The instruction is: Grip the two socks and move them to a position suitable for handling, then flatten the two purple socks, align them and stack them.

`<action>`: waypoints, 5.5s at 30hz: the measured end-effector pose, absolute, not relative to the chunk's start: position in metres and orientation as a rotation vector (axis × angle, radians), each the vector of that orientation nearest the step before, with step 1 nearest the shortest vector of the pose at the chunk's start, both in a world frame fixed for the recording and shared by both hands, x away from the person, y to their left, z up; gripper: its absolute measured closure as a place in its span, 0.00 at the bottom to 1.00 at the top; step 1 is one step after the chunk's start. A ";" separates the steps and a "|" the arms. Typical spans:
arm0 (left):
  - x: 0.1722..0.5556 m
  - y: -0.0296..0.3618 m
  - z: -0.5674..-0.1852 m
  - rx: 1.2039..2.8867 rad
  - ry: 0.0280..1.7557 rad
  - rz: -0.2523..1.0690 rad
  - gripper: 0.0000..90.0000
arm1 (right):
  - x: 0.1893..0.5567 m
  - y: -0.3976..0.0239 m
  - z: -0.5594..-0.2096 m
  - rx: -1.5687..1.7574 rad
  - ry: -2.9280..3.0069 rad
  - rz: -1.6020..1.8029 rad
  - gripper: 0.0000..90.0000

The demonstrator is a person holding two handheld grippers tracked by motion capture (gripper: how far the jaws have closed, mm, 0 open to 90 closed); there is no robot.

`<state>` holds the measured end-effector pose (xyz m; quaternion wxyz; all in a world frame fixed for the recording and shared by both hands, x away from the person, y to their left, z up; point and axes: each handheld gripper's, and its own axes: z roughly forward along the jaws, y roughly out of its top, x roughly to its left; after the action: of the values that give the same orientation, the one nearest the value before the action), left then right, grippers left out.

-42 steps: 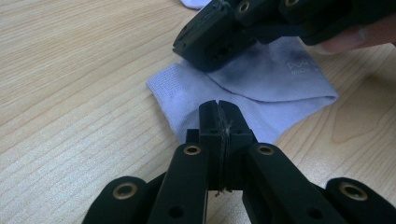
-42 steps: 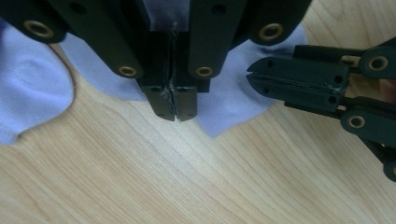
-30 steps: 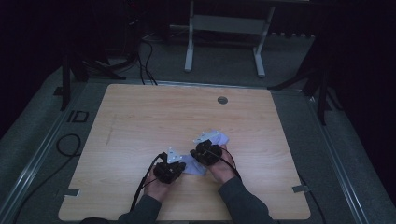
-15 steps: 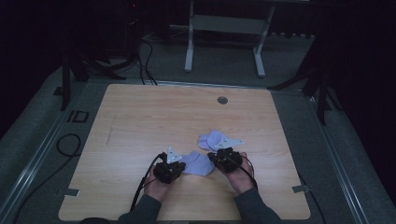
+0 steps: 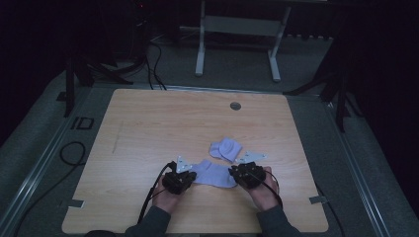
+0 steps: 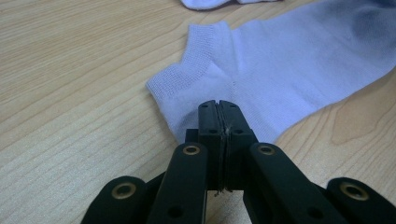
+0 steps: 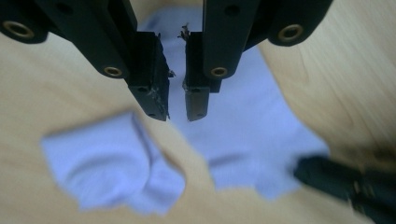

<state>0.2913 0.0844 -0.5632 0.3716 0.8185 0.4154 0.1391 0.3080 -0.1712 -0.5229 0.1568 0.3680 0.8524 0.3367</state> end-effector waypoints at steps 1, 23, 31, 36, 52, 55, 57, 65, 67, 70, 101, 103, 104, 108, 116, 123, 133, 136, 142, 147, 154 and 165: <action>0.291 0.084 -0.563 2.098 1.065 0.357 0.98 | 0.305 -0.173 -0.529 1.065 2.452 0.950 0.88; 0.283 0.085 -0.562 2.098 1.078 0.329 0.98 | 0.308 -0.196 -0.550 1.130 2.494 0.899 0.87; 0.283 0.085 -0.562 2.092 1.084 0.320 0.98 | 0.320 -0.184 -0.526 1.098 2.491 0.950 0.76; 0.282 0.085 -0.562 2.096 1.083 0.330 0.98 | 0.358 -0.162 -0.507 1.079 2.462 0.942 0.76; 0.282 0.083 -0.563 2.086 1.081 0.321 0.97 | 0.428 -0.131 -0.518 1.225 2.461 0.863 0.69; 0.282 0.084 -0.563 2.088 1.079 0.321 0.97 | 0.435 -0.129 -0.524 1.276 2.468 0.852 0.68; 0.282 0.084 -0.563 2.088 1.078 0.320 0.97 | 0.438 -0.129 -0.528 1.301 2.476 0.843 0.68; 0.282 0.084 -0.563 2.089 1.078 0.320 0.97 | 0.441 -0.128 -0.531 1.327 2.485 0.838 0.68; 0.283 0.084 -0.563 2.090 1.076 0.320 0.97 | 0.442 -0.128 -0.530 1.331 2.480 0.838 0.69; 0.283 0.083 -0.563 2.089 1.075 0.322 0.97 | 0.444 -0.128 -0.530 1.339 2.482 0.841 0.69; 0.282 0.082 -0.563 2.091 1.068 0.332 0.97 | 0.447 -0.114 -0.530 1.317 2.527 0.790 0.98; 0.282 0.082 -0.564 2.090 1.069 0.332 0.97 | 0.445 -0.114 -0.526 1.306 2.528 0.815 0.98; 0.282 0.082 -0.563 2.090 1.069 0.334 0.97 | 0.444 -0.115 -0.523 1.298 2.528 0.831 0.98; 0.282 0.082 -0.563 2.092 1.068 0.336 0.97 | 0.440 -0.120 -0.514 1.276 2.530 0.868 0.98; 0.282 0.082 -0.564 2.089 1.070 0.334 0.97 | 0.433 -0.140 -0.502 1.240 2.519 0.908 0.97; 0.282 0.082 -0.564 2.087 1.071 0.335 0.97 | 0.421 -0.171 -0.504 1.255 2.490 0.942 0.97; 0.282 0.082 -0.564 2.085 1.070 0.336 0.97 | 0.400 -0.212 -0.506 1.276 2.393 0.882 0.86; 0.282 0.082 -0.564 2.086 1.069 0.336 0.97 | 0.395 -0.219 -0.505 1.266 2.361 0.825 0.80; 0.282 0.082 -0.564 2.084 1.070 0.333 0.97 | 0.393 -0.226 -0.504 1.258 2.341 0.757 0.78; 0.282 0.082 -0.564 2.086 1.069 0.334 0.96 | 0.394 -0.225 -0.510 1.250 2.367 0.751 0.86; 0.282 0.082 -0.564 2.086 1.068 0.332 0.96 | 0.402 -0.222 -0.530 1.275 2.438 0.692 0.94; 0.282 0.082 -0.564 2.086 1.068 0.333 0.96 | 0.405 -0.238 -0.537 1.273 2.444 0.599 0.91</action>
<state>0.2816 0.0819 -0.5640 0.3779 0.8159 0.4178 0.1301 0.4045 -0.2376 -0.5373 0.1601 0.4455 0.8556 0.2096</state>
